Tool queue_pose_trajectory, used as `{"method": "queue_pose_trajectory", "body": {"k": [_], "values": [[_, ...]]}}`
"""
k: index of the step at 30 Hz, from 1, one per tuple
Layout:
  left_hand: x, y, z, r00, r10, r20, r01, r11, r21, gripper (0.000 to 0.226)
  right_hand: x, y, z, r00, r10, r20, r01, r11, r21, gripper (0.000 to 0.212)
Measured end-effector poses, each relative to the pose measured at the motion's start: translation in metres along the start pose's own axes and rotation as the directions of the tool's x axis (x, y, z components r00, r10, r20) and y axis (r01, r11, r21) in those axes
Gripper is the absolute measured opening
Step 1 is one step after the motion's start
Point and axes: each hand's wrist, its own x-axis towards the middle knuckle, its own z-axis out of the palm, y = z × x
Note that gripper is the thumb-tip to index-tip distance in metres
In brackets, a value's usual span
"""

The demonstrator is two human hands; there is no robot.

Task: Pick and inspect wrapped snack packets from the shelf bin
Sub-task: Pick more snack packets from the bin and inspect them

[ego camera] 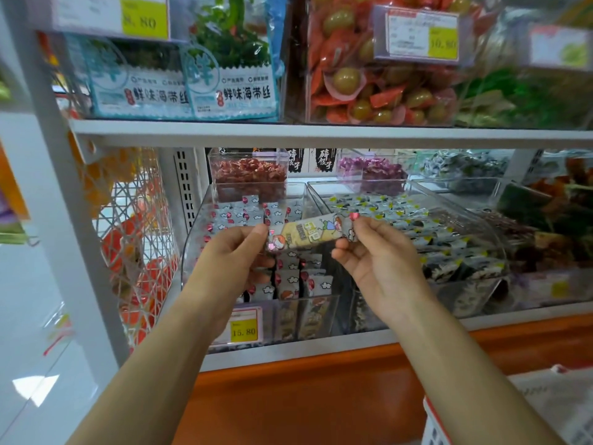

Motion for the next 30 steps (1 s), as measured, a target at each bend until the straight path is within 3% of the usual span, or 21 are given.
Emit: {"method": "queue_pose_trajectory", "body": {"k": [2, 4, 9, 15, 18, 20, 22, 25, 30], "values": [[0.000, 0.001, -0.001, 1.000, -0.024, -0.011, 0.023, 0.997, -0.069, 0.024, 0.000, -0.003, -0.001, 0.996, 0.041, 0.085, -0.043, 0.999, 0.023, 0.009], [0.000, 0.002, -0.004, 0.998, -0.068, -0.010, 0.065, 0.981, -0.181, 0.023, -0.002, -0.004, -0.003, 0.984, 0.087, 0.152, -0.089, 0.996, 0.007, 0.023], [0.001, 0.004, -0.005, 0.987, -0.146, 0.071, 0.162, 0.863, -0.478, 0.020, 0.001, -0.004, -0.005, 0.981, 0.144, 0.133, -0.157, 0.983, 0.095, 0.022], [0.000, 0.008, -0.001, 0.985, -0.119, 0.128, 0.171, 0.810, -0.561, 0.011, 0.002, -0.003, -0.005, 0.968, 0.232, 0.092, -0.248, 0.931, 0.268, 0.019], [-0.001, 0.008, -0.002, 0.985, -0.108, 0.131, 0.164, 0.806, -0.569, 0.022, 0.003, -0.004, -0.008, 0.967, 0.242, 0.079, -0.255, 0.915, 0.313, 0.020], [-0.001, 0.007, -0.003, 0.989, -0.098, 0.113, 0.144, 0.832, -0.535, 0.025, 0.004, -0.003, -0.010, 0.981, 0.190, 0.041, -0.194, 0.954, 0.228, 0.022], [-0.002, 0.008, -0.003, 0.990, -0.093, 0.104, 0.131, 0.871, -0.473, 0.019, 0.005, -0.002, -0.013, 0.998, 0.064, -0.020, -0.064, 0.998, 0.008, 0.024], [-0.005, 0.008, -0.002, 0.992, -0.060, 0.115, 0.097, 0.929, -0.357, 0.013, 0.002, -0.001, -0.013, 0.988, -0.151, 0.013, 0.147, 0.931, -0.333, 0.032], [-0.007, 0.006, 0.002, 0.999, 0.008, 0.046, 0.000, 0.985, -0.171, 0.018, -0.003, 0.004, -0.006, 0.972, -0.172, 0.160, 0.220, 0.905, -0.365, 0.015]]}}
